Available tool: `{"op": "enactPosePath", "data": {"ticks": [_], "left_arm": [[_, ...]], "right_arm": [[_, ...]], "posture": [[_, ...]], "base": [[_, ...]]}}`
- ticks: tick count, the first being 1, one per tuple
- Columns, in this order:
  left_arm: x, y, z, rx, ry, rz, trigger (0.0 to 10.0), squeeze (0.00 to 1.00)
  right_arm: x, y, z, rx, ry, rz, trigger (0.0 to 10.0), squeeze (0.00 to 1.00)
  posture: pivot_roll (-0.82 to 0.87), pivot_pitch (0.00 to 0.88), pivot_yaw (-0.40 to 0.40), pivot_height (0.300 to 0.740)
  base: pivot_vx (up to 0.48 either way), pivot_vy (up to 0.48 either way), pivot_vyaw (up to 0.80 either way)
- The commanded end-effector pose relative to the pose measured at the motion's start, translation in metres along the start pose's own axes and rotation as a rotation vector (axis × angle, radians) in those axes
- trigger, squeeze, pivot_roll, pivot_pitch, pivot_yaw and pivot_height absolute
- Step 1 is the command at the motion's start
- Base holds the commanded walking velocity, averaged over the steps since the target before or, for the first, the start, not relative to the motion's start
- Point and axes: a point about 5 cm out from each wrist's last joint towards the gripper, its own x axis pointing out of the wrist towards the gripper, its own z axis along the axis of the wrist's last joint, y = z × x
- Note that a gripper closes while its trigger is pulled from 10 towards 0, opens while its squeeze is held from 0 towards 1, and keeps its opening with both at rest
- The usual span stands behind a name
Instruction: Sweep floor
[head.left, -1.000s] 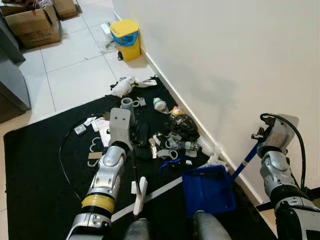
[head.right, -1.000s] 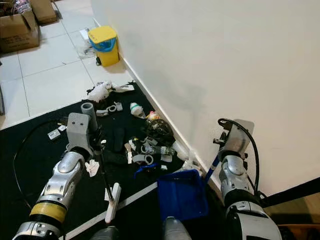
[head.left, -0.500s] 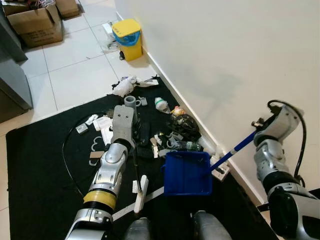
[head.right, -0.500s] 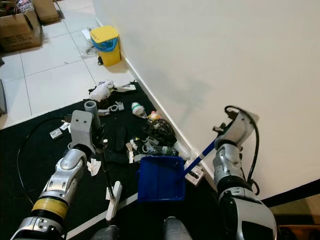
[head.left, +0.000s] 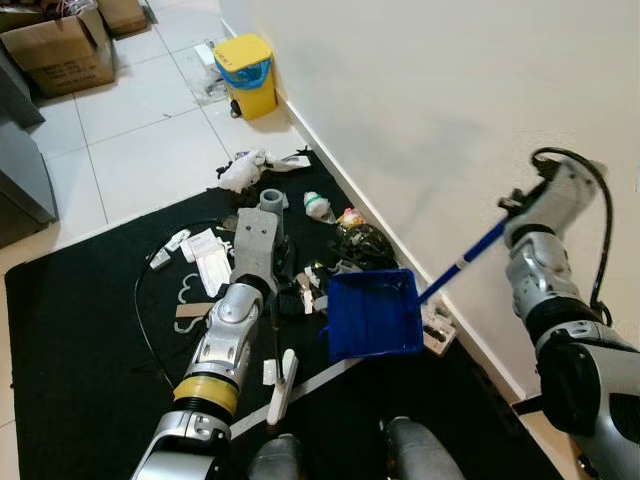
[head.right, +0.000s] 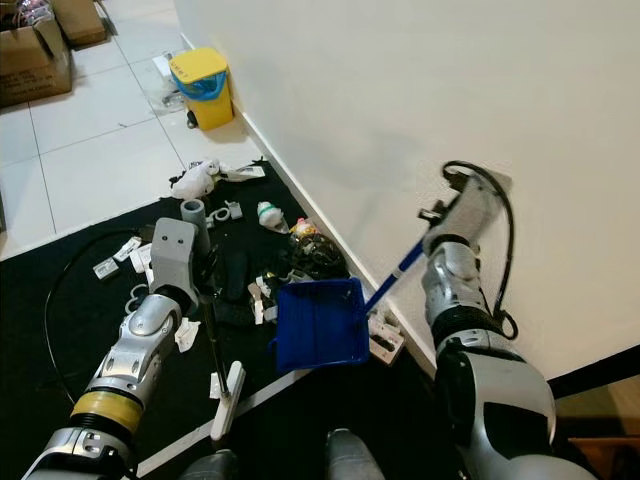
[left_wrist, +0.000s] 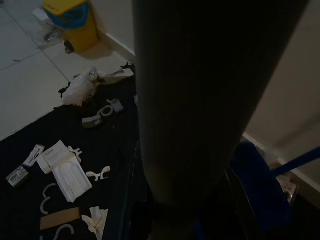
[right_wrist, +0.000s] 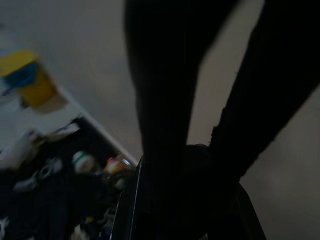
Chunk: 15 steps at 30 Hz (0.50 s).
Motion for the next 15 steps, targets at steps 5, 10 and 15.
{"op": "enactPosePath", "data": {"ticks": [5,10,15], "left_arm": [[-0.011,0.012,-0.02,0.002,0.033,0.073,10.0,0.0],[-0.012,0.013,-0.023,-0.011,0.027,0.099,10.0,0.0],[-0.013,0.013,-0.023,-0.032,0.004,0.103,10.0,0.0]], "right_arm": [[-0.029,-0.019,-0.049,-0.116,0.081,0.065,10.0,0.0],[-0.039,-0.028,-0.063,-0.126,0.125,0.056,10.0,0.0],[-0.044,-0.028,-0.069,-0.138,0.13,0.067,10.0,0.0]], "posture": [[-0.02,0.136,-0.042,0.74],[-0.02,0.135,-0.034,0.74],[-0.02,0.136,-0.018,0.74]], "base": [[0.0,0.0,0.0],[0.0,0.0,0.0],[0.0,0.0,0.0]]}}
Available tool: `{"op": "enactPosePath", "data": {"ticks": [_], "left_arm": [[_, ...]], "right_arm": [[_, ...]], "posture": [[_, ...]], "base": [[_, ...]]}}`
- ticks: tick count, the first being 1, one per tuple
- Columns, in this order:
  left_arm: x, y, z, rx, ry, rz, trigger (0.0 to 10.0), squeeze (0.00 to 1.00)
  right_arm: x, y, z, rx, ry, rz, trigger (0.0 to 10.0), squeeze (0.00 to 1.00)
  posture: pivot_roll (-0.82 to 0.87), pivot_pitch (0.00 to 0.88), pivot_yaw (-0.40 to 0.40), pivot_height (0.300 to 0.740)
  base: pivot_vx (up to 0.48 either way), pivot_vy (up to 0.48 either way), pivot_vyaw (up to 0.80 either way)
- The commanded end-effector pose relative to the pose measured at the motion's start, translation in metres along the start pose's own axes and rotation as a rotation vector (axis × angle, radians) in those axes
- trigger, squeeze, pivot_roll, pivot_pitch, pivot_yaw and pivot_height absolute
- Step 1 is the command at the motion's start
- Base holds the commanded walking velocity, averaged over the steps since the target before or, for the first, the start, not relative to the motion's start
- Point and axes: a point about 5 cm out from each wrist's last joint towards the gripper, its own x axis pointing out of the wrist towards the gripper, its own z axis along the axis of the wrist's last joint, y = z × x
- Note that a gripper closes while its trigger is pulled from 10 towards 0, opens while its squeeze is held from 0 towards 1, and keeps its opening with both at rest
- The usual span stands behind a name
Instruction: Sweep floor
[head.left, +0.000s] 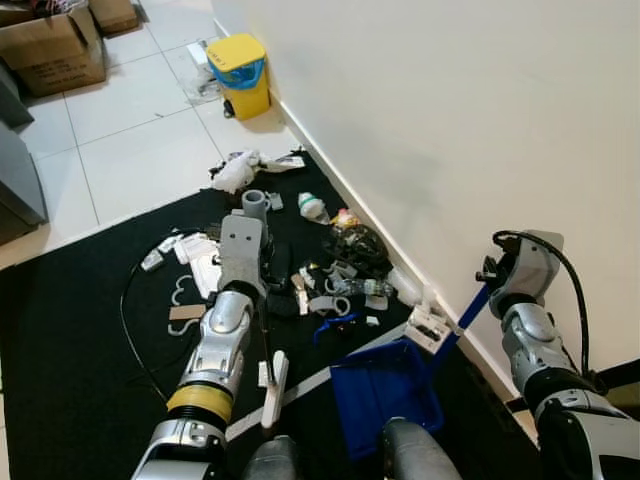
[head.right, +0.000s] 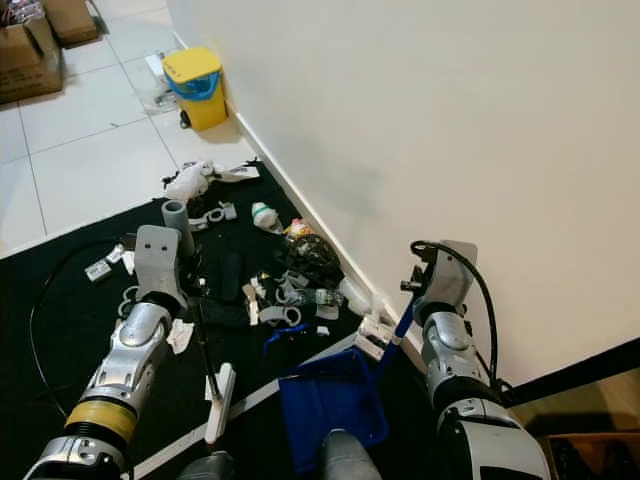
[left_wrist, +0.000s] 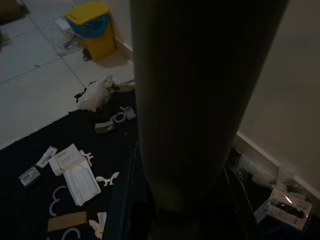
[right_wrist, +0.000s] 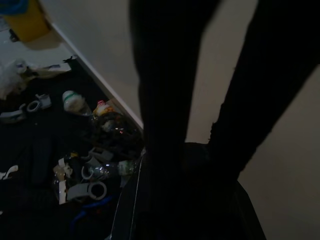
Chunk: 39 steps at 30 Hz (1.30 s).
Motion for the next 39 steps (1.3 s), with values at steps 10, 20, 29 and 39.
{"op": "enactPosePath", "data": {"ticks": [10,20,29,39], "left_arm": [[-0.004,0.008,-0.012,0.01,0.024,0.03,10.0,0.0],[-0.003,0.019,-0.006,0.006,-0.005,0.064,10.0,0.0],[0.005,0.022,0.004,0.017,-0.025,0.077,10.0,0.0],[0.006,0.025,0.001,0.023,-0.001,0.094,10.0,0.0]], "right_arm": [[-0.004,0.01,0.004,0.011,-0.097,0.042,10.0,0.0],[-0.005,0.01,0.029,0.111,-0.302,0.007,10.0,0.0],[0.0,0.015,0.034,0.1,-0.29,0.035,10.0,0.0],[0.002,0.016,0.016,0.092,-0.147,0.013,10.0,0.0]], "posture": [[0.01,0.095,-0.021,0.74],[0.02,0.064,0.005,0.74],[0.04,0.035,0.003,0.74],[0.05,0.043,-0.001,0.74]], "base": [[0.0,0.0,0.0],[0.0,0.0,0.0],[0.0,0.0,0.0],[0.0,0.0,0.0]]}}
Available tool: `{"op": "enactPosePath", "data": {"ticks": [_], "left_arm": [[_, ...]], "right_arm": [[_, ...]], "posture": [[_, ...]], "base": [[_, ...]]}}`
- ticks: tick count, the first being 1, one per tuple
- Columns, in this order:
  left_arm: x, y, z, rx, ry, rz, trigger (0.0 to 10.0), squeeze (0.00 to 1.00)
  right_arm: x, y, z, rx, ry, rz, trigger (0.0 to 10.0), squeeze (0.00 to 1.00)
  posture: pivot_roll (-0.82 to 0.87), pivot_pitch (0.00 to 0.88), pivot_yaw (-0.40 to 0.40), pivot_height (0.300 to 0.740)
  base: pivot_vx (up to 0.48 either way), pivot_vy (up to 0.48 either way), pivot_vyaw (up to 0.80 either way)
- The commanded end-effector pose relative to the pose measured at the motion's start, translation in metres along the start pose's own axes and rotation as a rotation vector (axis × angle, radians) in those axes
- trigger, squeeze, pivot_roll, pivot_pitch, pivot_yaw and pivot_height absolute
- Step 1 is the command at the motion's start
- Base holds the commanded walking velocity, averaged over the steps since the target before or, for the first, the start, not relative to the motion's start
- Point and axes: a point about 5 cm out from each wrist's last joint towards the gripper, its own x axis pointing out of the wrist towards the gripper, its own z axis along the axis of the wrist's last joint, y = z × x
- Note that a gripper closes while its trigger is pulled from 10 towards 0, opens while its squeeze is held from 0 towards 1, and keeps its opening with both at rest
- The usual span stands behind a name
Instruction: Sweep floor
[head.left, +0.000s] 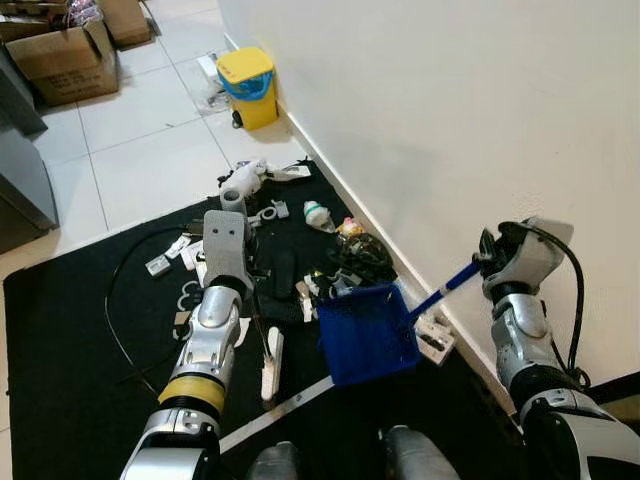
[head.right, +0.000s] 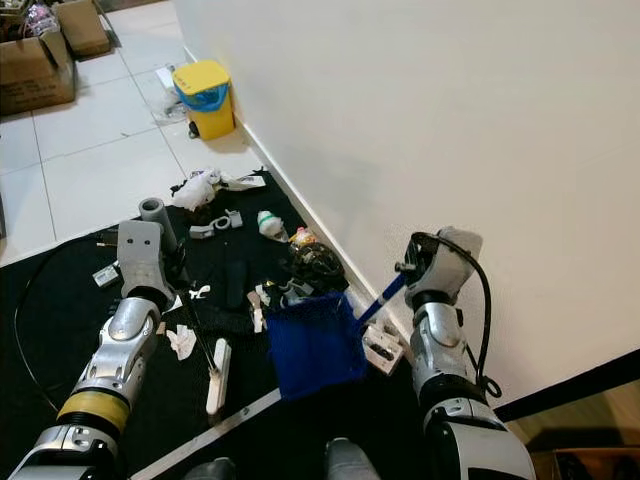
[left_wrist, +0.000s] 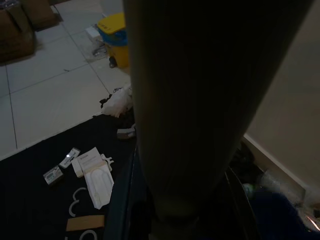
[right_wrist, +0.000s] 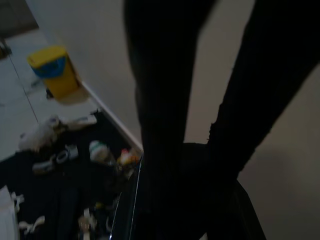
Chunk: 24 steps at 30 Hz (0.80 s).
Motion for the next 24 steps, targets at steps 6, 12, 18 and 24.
{"op": "enactPosePath", "data": {"ticks": [6,12,18,24], "left_arm": [[-0.003,0.008,-0.005,0.015,0.008,0.019,10.0,0.0],[-0.006,0.005,-0.01,0.012,0.029,0.009,10.0,0.0],[-0.011,0.0,-0.016,0.031,0.042,-0.01,10.0,0.0],[-0.011,-0.003,-0.016,0.024,0.041,-0.003,10.0,0.0]], "right_arm": [[-0.001,0.003,-0.002,0.003,-0.002,0.016,10.0,0.0],[-0.004,-0.004,-0.013,-0.002,0.084,-0.014,10.0,0.0],[-0.006,-0.014,-0.012,-0.003,0.076,-0.066,10.0,0.0],[-0.009,-0.016,-0.017,0.013,0.093,-0.094,10.0,0.0]], "posture": [[0.05,0.059,-0.005,0.74],[0.03,0.073,-0.007,0.74],[0.02,0.083,-0.013,0.74],[0.03,0.084,-0.01,0.74]], "base": [[0.0,0.0,0.0],[0.0,0.0,0.0],[0.0,0.0,0.0],[0.0,0.0,0.0]]}}
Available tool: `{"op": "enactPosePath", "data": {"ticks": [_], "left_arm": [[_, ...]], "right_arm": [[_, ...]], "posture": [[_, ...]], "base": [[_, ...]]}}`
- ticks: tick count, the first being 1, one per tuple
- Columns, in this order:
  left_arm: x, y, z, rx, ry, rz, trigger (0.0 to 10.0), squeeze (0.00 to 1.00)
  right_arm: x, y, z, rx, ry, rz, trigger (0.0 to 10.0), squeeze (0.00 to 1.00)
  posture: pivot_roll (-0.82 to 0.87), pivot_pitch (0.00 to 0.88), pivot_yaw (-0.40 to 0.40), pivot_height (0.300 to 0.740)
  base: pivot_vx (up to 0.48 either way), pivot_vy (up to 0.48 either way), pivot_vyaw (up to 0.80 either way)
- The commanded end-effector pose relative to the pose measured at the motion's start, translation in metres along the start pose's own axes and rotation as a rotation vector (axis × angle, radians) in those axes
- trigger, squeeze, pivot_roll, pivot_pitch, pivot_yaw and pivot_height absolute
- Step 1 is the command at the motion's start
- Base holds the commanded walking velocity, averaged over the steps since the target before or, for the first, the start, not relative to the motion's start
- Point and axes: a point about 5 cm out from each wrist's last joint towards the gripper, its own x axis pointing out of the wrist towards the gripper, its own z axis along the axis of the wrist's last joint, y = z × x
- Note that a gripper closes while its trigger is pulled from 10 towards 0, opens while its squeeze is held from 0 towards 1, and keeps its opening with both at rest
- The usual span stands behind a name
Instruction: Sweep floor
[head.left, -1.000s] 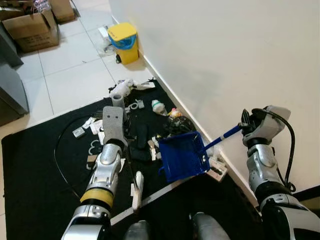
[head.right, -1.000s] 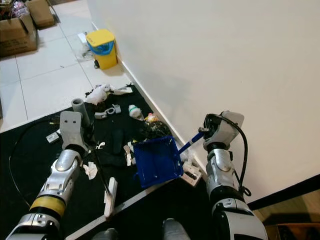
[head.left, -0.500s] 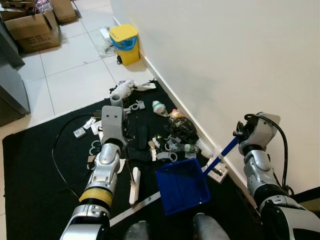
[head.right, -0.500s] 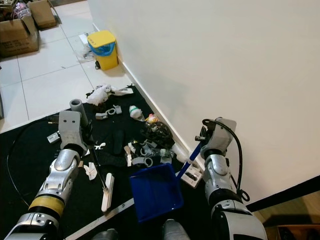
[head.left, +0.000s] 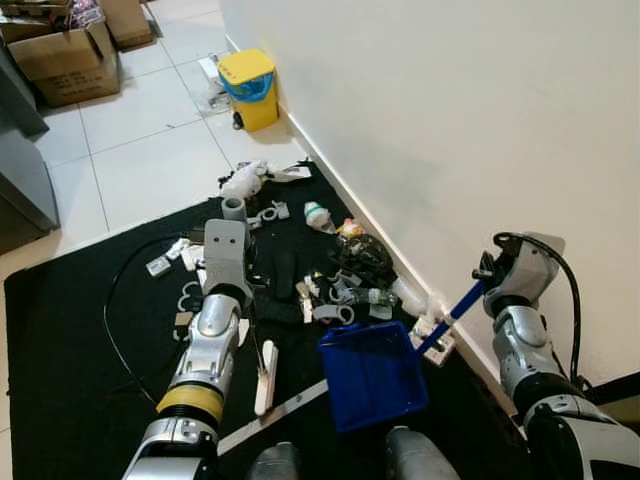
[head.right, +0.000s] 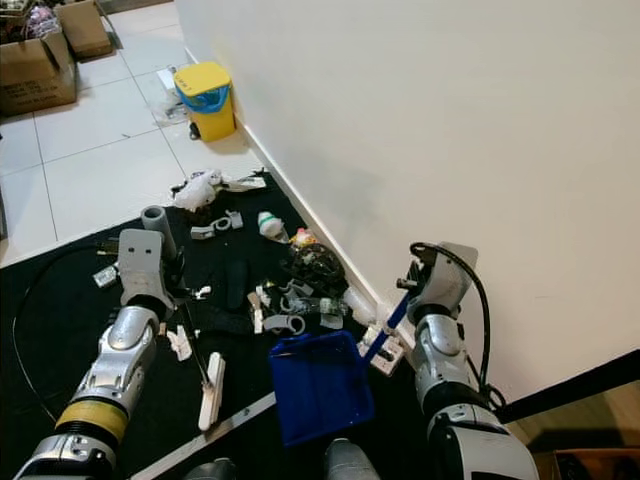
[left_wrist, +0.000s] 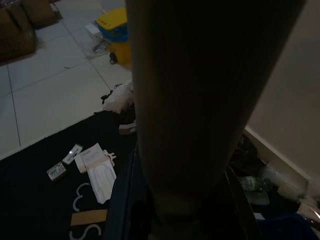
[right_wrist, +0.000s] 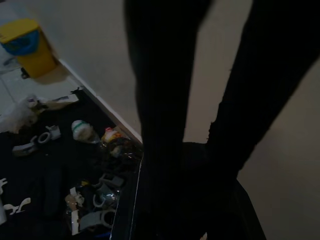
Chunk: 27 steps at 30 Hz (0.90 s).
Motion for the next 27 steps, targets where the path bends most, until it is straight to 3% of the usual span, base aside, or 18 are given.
{"op": "enactPosePath", "data": {"ticks": [1,16,27], "left_arm": [[-0.004,-0.003,-0.007,0.008,0.019,-0.005,10.0,0.0],[-0.005,0.0,-0.009,-0.008,0.024,0.007,10.0,0.0],[-0.004,-0.012,-0.01,0.013,0.026,-0.06,10.0,0.0]], "right_arm": [[-0.002,-0.002,-0.004,0.014,0.015,-0.017,10.0,0.0],[-0.008,0.004,-0.013,-0.001,0.029,0.026,10.0,0.0],[-0.008,0.002,-0.011,-0.007,0.015,0.024,10.0,0.0]], "posture": [[0.03,0.082,-0.01,0.74],[0.02,0.1,0.02,0.74],[0.02,0.091,0.01,0.74]], "base": [[0.0,0.0,0.0],[0.0,0.0,0.0],[0.0,0.0,0.0]]}}
